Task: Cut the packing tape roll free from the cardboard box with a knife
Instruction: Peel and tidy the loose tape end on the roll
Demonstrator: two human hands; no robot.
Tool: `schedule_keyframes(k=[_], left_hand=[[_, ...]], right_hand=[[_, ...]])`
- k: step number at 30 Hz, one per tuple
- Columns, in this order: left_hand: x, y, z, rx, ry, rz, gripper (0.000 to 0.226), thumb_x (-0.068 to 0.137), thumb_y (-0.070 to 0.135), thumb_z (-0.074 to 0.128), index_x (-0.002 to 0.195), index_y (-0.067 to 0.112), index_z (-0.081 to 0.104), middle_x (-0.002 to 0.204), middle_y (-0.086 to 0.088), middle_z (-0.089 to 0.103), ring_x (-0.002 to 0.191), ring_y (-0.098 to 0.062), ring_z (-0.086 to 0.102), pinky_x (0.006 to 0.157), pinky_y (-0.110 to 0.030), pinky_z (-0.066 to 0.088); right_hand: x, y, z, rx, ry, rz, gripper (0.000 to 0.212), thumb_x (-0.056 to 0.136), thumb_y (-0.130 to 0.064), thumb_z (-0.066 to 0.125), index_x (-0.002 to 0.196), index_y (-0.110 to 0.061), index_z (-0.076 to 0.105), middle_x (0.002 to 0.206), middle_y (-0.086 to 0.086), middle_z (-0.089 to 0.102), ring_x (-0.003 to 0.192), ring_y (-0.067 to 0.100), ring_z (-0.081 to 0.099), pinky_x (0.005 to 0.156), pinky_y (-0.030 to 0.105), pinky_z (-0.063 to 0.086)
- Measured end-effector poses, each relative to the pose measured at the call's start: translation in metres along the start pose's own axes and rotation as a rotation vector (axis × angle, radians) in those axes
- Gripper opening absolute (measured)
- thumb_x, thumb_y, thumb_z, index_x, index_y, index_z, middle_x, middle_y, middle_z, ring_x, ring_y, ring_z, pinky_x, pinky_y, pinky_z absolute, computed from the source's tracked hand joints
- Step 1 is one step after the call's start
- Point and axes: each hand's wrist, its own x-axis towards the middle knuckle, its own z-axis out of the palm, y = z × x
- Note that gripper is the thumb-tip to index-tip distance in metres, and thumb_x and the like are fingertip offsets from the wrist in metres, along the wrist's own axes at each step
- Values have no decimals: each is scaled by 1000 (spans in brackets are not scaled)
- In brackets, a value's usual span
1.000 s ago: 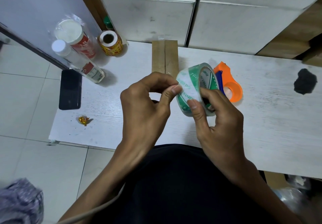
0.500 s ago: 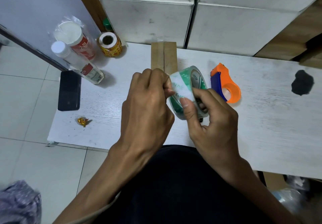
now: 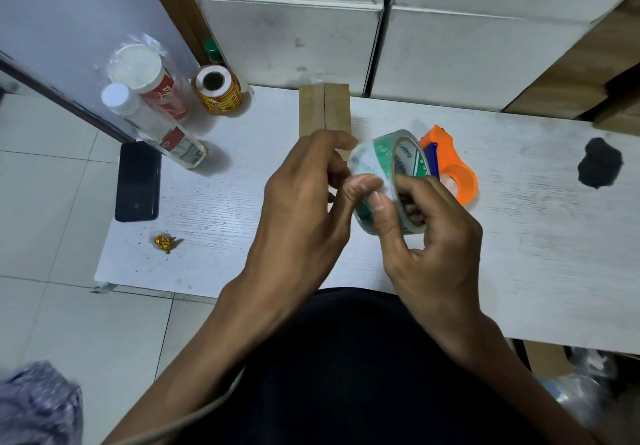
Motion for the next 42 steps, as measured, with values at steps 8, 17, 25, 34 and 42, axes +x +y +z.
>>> schedule_keyframes(k=[8,17,25,34,42], left_hand=[[0,-6,-6,-176,65,-53,23,82,16,82,105,14,78,92,-1,74,81,-7,72,80,-16,58],[9,-1,-12,-285,-21,-238,9,83,12,80,80,17,73,82,5,74,76,-7,69,65,-17,54],[8,0,-3,62,37,3,12,86,8,52,80,18,56,76,3,60,65,-8,51,61,-12,40],[7,14,-5,266,153,142,22,84,9,36,78,1,56,76,-12,53,72,-21,39,63,-24,25],[0,16,-3,327,194,183,37,92,4,22,78,-1,56,76,-19,55,70,-30,46,66,-24,24]], right_hand=[[0,0,-2,6,4,-15,24,93,-18,64,103,4,69,88,10,68,80,-1,46,73,1,36],[-1,1,0,-42,2,-78,29,92,-20,62,105,4,70,91,12,70,85,11,56,76,11,42],[-1,-4,1,-57,-6,-55,26,92,-18,64,104,4,70,85,8,65,79,10,54,75,10,40],[8,-18,-2,69,-10,69,26,94,-25,61,101,-3,73,75,-6,52,65,1,41,64,11,39],[11,-25,-1,130,-33,153,23,94,-26,61,97,-8,73,71,-2,55,62,9,47,59,23,44]])
